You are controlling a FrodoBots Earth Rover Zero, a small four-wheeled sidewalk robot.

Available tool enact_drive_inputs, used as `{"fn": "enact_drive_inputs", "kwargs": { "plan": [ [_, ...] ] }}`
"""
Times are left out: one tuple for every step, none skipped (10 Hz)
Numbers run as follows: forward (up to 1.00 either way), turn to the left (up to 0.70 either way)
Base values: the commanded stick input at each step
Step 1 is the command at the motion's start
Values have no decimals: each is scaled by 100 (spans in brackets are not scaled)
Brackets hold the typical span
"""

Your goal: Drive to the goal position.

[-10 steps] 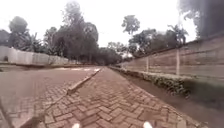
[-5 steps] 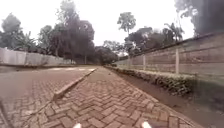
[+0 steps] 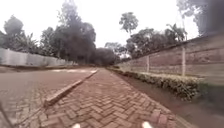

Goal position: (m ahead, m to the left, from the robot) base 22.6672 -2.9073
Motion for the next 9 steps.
{"fn": "enact_drive_inputs", "kwargs": {
  "plan": [
    [70,0],
    [70,0],
    [70,0],
    [70,0],
    [70,0],
    [70,0],
    [70,0],
    [70,0],
    [70,1]
  ]
}}
